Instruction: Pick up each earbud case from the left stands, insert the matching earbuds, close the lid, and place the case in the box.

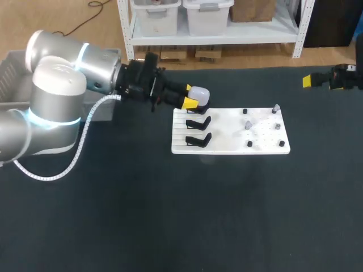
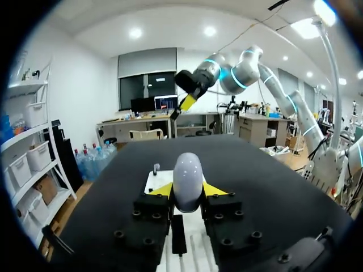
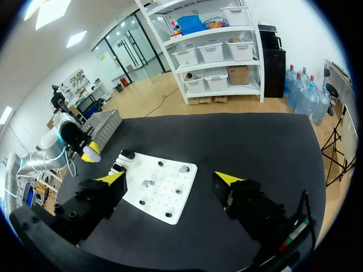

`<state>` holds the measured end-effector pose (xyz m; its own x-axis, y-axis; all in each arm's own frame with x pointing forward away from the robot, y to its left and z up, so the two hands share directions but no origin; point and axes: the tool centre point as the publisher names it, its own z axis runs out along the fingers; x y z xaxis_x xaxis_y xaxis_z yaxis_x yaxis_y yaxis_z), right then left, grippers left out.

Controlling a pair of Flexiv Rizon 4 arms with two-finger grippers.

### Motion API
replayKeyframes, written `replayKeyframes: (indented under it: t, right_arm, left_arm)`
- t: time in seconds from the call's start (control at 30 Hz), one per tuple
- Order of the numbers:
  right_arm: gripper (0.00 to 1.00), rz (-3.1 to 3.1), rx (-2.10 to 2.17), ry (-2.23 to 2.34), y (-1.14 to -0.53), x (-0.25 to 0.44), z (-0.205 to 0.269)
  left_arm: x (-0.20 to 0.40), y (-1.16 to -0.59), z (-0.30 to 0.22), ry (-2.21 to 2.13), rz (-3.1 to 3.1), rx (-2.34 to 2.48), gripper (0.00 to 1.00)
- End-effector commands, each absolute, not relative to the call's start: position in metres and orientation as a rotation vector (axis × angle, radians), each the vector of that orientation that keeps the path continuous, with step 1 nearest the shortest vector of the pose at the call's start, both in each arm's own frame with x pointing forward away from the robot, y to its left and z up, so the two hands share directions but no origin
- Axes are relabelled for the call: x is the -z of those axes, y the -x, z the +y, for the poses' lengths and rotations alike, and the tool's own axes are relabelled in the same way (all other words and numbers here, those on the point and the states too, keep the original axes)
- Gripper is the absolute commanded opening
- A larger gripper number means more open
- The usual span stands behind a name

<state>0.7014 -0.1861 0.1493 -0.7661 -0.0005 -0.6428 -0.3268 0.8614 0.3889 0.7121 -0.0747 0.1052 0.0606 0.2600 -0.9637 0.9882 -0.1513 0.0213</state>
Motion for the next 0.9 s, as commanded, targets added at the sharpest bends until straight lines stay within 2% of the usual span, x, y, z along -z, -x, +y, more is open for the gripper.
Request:
replayKeyframes:
  t: [0.03, 0.9]
  right_arm:
    - [1.00, 2.372, -0.643, 0.235, -0.701, -0.150, -0.186]
    - [1.00, 2.372, -0.643, 0.235, -0.701, -0.150, -0.186]
  left_arm:
    - [-0.112, -0.693, -0.068, -1.466, 1.292, 1.135, 0.00]
    - [-0.125, -0.684, -0.069, -1.390, 1.266, 1.211, 0.00]
